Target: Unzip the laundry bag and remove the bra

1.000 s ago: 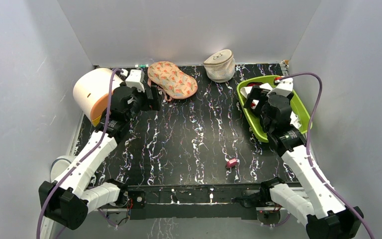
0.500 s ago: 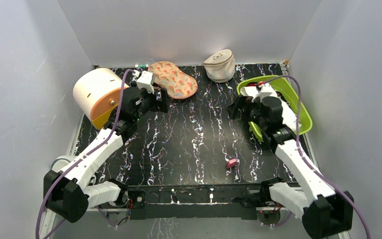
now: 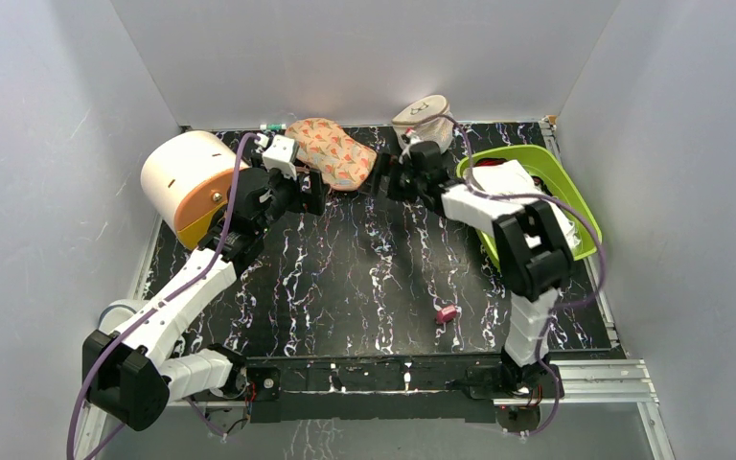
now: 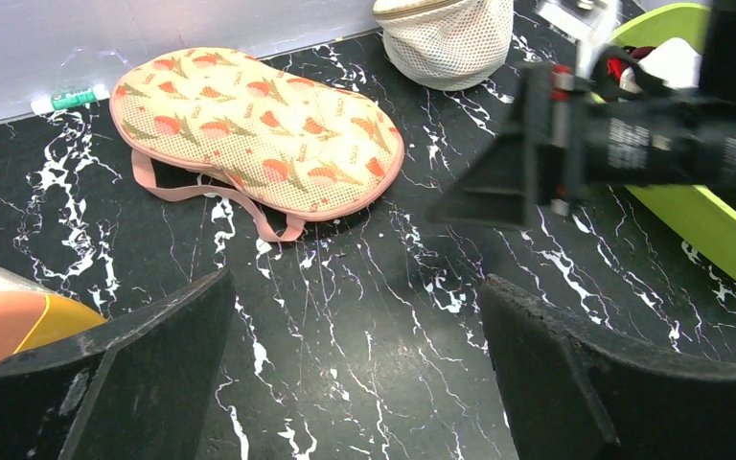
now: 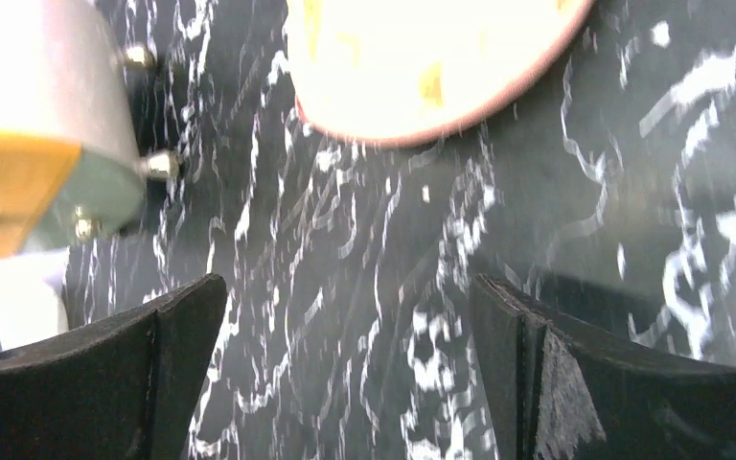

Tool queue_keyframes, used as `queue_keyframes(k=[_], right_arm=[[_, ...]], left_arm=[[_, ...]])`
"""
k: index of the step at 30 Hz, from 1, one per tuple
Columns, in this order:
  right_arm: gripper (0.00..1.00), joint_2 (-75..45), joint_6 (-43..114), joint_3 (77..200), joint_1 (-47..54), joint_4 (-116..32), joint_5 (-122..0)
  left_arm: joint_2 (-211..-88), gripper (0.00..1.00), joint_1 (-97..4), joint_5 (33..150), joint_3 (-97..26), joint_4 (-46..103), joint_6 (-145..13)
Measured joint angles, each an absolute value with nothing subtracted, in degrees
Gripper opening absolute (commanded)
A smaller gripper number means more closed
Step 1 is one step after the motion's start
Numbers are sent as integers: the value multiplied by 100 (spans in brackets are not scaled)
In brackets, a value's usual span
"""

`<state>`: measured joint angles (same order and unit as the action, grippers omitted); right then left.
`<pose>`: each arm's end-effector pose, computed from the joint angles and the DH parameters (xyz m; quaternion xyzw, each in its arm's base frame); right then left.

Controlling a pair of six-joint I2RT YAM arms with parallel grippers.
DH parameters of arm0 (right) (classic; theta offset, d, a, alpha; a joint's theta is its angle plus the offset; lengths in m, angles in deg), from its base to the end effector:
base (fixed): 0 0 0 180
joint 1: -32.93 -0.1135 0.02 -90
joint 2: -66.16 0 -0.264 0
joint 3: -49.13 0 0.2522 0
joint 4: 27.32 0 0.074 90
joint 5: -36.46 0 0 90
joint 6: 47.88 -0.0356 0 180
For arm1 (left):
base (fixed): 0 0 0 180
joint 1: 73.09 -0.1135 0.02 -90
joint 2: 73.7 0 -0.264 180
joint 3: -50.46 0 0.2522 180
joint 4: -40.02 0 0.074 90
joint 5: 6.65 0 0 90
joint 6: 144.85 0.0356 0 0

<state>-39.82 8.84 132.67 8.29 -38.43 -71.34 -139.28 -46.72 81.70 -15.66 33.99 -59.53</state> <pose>0.3733 0.1832 0.2114 -0.0074 0.8735 0.3455 0.3428 0.2443 -0.1200 0.3458 0.1297 0.7287 -0.1697 0.6507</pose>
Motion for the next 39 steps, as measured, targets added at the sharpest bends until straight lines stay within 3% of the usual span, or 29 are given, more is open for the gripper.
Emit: queue_keyframes(k=[11,23,29,39], right_arm=[[98,-6379,558,16264,726,-3911,-7138],[98,-7603,414,17717,595,-4048,-6887],[98,-7227,679,16806,433,-3806,-6775],[98,-4589,1074,13195,-227,-3989,-6893]], left_arm=[[-13928,98,-4672,8172,-1566,3399,-5929],[-13956,98,-4672,8183,-1566,3399,-5932],[-14020,98,-4672,8194,-1566,3403,-5934],[-14225,98,-4672,8279,-1566,3443,-6019]])
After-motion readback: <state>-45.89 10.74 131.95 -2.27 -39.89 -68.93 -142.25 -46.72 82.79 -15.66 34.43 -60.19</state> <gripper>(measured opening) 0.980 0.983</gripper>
